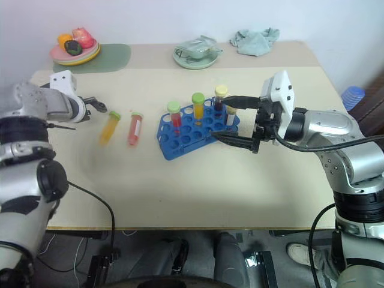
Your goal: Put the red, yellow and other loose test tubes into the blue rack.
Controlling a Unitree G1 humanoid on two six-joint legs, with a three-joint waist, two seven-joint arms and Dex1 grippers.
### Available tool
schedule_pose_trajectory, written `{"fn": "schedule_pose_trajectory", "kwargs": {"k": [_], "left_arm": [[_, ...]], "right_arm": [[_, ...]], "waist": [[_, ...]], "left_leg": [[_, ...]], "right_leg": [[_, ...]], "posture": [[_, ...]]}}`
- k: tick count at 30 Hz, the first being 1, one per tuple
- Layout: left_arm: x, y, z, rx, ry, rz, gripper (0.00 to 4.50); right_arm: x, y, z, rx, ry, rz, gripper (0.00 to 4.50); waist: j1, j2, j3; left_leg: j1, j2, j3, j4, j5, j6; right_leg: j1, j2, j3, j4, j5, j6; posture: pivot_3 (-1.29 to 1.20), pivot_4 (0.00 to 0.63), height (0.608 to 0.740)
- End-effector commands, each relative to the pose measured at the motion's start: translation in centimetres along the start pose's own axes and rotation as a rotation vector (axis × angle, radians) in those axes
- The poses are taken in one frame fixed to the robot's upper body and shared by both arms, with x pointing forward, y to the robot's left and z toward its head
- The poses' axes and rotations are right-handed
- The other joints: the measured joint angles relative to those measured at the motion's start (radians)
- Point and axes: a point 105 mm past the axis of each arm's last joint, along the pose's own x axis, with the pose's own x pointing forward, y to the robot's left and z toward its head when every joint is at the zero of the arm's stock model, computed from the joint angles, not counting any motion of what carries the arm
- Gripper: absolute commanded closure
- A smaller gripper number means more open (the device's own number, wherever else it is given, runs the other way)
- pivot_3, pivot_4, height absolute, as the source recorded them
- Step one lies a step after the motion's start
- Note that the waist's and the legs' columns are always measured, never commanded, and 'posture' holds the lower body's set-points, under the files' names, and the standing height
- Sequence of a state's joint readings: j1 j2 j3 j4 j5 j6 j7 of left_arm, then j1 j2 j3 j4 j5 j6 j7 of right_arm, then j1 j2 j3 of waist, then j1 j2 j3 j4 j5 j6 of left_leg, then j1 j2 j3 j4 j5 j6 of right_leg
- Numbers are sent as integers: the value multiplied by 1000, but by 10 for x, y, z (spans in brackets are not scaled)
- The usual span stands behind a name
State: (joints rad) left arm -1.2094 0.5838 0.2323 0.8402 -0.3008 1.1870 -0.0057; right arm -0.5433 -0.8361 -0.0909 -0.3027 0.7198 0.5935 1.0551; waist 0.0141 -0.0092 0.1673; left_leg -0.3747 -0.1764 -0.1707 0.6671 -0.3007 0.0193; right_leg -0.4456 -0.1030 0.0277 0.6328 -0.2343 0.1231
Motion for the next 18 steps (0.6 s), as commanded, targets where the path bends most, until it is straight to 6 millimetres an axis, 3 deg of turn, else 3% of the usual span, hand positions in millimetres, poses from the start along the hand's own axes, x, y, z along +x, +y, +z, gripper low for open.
{"fn": "schedule_pose_trajectory", "kwargs": {"k": [1, 8, 17, 18], "left_arm": [[2, -2, 11, 40, -27, -15, 0], [12, -14, 0, 116, 45, -50, 0], [18, -16, -15, 101, 115, -11, 0], [19, -16, -16, 99, 115, -3, 260]], "right_arm": [[-2, 8, 18, -73, -28, 50, 56], [-2, 12, 26, -108, -19, 105, 56], [0, 10, 29, -133, -12, 109, 56], [0, 10, 29, -134, -14, 106, 19]], "waist": [[-1, 0, 0], [-3, -1, 1], [-2, -2, 1], [-2, -2, 1]], "left_leg": [[0, 0, 0, 0, 0, 0], [0, 0, 0, 0, 0, 0], [-1, 0, 0, 1, 0, 0], [-1, 0, 0, 1, 0, 0]], "right_leg": [[0, 0, 0, 0, 0, 0], [0, 0, 0, 0, 0, 0], [-1, 0, 0, 1, 0, 0], [-1, 0, 0, 1, 0, 0]], "posture": [[0, 150, 740], [0, 150, 740], [0, 150, 740], [0, 150, 740]]}}
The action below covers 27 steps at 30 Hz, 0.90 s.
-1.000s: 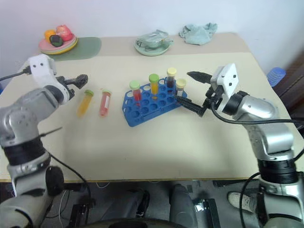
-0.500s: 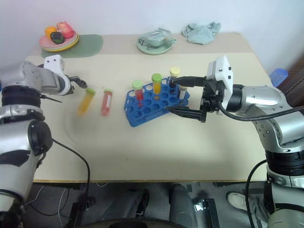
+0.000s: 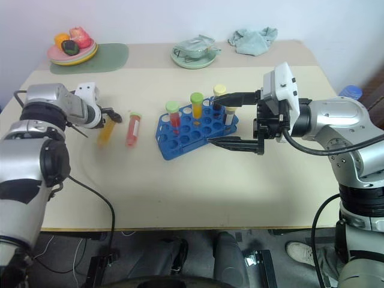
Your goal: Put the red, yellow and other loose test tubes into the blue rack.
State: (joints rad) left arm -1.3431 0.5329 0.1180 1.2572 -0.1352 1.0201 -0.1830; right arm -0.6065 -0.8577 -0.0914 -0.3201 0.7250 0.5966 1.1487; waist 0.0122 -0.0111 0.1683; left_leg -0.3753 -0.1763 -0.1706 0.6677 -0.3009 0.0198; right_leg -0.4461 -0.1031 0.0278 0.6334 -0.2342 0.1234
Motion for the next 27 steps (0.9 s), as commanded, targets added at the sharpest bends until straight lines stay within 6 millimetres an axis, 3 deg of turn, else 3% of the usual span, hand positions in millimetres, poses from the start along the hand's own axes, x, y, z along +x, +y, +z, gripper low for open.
{"fn": "schedule_pose_trajectory", "kwargs": {"k": [1, 2, 7, 14, 16, 18, 20, 22, 25, 27], "left_arm": [[-8, 0, 13, -5, -40, 24, 545], [-7, 1, 12, -5, -36, 31, 830], [-7, 2, 10, -18, -24, 37, 3320], [-20, 1, 19, 25, -49, -56, 3320], [-34, -4, 24, 88, -119, -181, 3320], [-66, -11, 25, 188, -360, -335, 3320], [-106, -20, 14, 339, -609, -436, 3320], [-136, -26, -14, 364, -660, -655, 3320], [-162, -37, -54, 465, -647, -871, 3320], [-173, -48, -66, 522, -688, -988, 3320]], "right_arm": [[0, 0, 11, -59, -10, -1, 0], [0, 0, 11, -60, -11, -2, 0], [0, -1, 9, -61, -14, -7, 0], [1, -2, 6, -59, -16, -11, 0], [0, -3, 6, -55, -16, -20, 0], [-3, -3, 3, -49, -11, -42, 0], [-6, -3, 0, -39, -5, -60, 0], [-10, -3, -3, -20, -2, -83, 0], [-16, 0, -11, 12, 8, -125, 0], [-17, 0, -15, 34, 2, -158, 0]], "waist": [[0, 0, 0], [0, 0, 0], [0, 0, 0], [-1, 0, 0], [-4, 0, 0], [-24, 1, -1], [-35, 1, -1], [-31, 0, 0], [-19, 0, 0], [-4, 2, -1]], "left_leg": [[0, 0, 0, 0, 0, 0], [0, 0, 0, 0, 0, 0], [0, 0, 0, 1, 0, 0], [0, 0, 0, 1, 0, 0], [0, 0, 0, 1, 0, 0], [-1, 0, 1, 1, 0, 0], [-1, 1, 3, -1, -1, 1], [-3, 1, 4, -2, -1, 2], [-11, 1, 3, 5, -1, 1], [-12, 1, 3, 11, -1, 1]], "right_leg": [[0, 0, 0, 0, 0, 0], [0, 0, 0, 0, 0, 0], [0, 0, 0, 1, 0, 0], [0, 0, 0, 1, 0, 0], [0, 0, 0, 2, 0, 0], [-2, 0, 1, 2, 0, 0], [-4, -1, 5, 6, 0, 0], [-7, -1, 5, 6, 0, 0], [-14, -1, 1, 6, 1, -2], [-12, 0, 0, 8, 2, -3]], "posture": [[0, 150, 740], [0, 150, 740], [0, 150, 740], [0, 150, 740], [0, 150, 740], [0, 150, 740], [0, 150, 740], [0, 150, 740], [0, 150, 740], [0, 150, 740]]}}
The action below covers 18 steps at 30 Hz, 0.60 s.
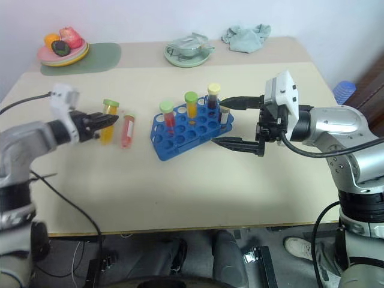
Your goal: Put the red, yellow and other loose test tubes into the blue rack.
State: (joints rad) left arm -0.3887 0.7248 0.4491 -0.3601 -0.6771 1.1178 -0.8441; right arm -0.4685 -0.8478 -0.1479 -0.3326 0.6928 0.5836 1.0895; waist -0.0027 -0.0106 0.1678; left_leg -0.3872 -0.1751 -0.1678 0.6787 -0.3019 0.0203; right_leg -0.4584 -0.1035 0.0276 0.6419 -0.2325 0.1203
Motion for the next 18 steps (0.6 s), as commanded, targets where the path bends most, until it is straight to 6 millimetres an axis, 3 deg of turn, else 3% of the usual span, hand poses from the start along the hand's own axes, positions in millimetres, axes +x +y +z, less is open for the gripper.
{"fn": "schedule_pose_trajectory", "kwargs": {"k": [1, 7, 10, 15, 18], "left_arm": [[-2, -34, 18, 135, -144, -192, 3320], [46, -53, 20, 170, -334, -370, 3320], [67, -54, 22, 189, -429, -387, 3320], [125, -46, 16, 149, -576, -294, 3320], [148, -55, 10, 111, -608, -327, 3320]], "right_arm": [[-5, 1, 10, -28, -34, -51, 0], [-9, 7, 4, -13, -33, -142, 0], [-10, 10, 2, -14, -21, -170, 0], [-16, 18, 2, -16, -31, -264, 0], [-17, 20, -1, -20, -27, -321, 0]], "waist": [[16, 2, 0], [44, 2, 1], [42, 2, 0], [45, 1, 0], [43, 1, 0]], "left_leg": [[1, 0, 1, 3, 0, 0], [15, 7, 1, 2, -2, 2], [13, 7, 2, 2, -2, 1], [11, 8, 4, 2, -4, 1], [11, 9, 6, 2, -4, 1]], "right_leg": [[2, 0, 0, 1, 2, -2], [22, 6, -2, -13, 10, -4], [20, 6, -2, -14, 11, -2], [16, 6, -4, -16, 11, -2], [16, 6, -3, -16, 11, -2]], "posture": [[0, 150, 740], [0, 150, 740], [0, 150, 740], [0, 150, 740], [0, 150, 740]]}}
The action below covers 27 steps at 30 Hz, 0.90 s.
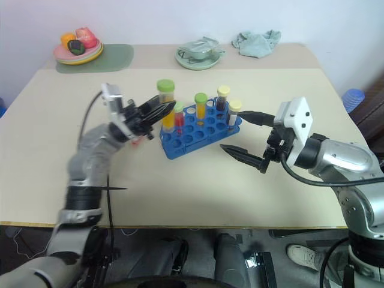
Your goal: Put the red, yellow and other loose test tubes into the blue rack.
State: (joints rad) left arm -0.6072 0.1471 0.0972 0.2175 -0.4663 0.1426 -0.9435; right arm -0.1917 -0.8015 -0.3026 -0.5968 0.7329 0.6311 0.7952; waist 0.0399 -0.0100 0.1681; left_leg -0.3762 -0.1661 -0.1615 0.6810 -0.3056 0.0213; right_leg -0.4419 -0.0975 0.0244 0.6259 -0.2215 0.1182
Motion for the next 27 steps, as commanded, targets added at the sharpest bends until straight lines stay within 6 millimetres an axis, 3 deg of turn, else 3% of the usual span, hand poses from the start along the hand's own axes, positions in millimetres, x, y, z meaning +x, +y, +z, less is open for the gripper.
{"fn": "schedule_pose_trajectory", "kwargs": {"k": [1, 7, 17, 27], "left_arm": [[19, -2, -3, 17, -68, -16, 3320], [41, -8, -23, -15, -80, -39, 3320], [72, -16, -42, 76, -21, -45, 3320], [76, -17, -60, 93, 34, -30, 3320]], "right_arm": [[-3, 2, 10, -46, -38, -65, 0], [0, 6, 12, -58, -48, -116, 0], [0, 7, 13, -66, -68, -160, 0], [0, 9, 7, -51, -63, -183, 0]], "waist": [[0, 0, 0], [2, 0, 0], [1, 0, 0], [1, 0, 0]], "left_leg": [[0, 0, 0, 0, 0, 0], [0, 0, 1, 0, 0, 0], [0, 0, 1, 0, 0, 1], [1, 0, 1, 1, 0, 1]], "right_leg": [[0, 0, 0, 0, 0, 0], [0, 0, 1, 1, 0, 0], [0, 0, 1, 1, 0, 0], [0, 1, 1, 1, 0, 0]], "posture": [[0, 150, 740], [0, 150, 740], [0, 150, 740], [0, 150, 740]]}}
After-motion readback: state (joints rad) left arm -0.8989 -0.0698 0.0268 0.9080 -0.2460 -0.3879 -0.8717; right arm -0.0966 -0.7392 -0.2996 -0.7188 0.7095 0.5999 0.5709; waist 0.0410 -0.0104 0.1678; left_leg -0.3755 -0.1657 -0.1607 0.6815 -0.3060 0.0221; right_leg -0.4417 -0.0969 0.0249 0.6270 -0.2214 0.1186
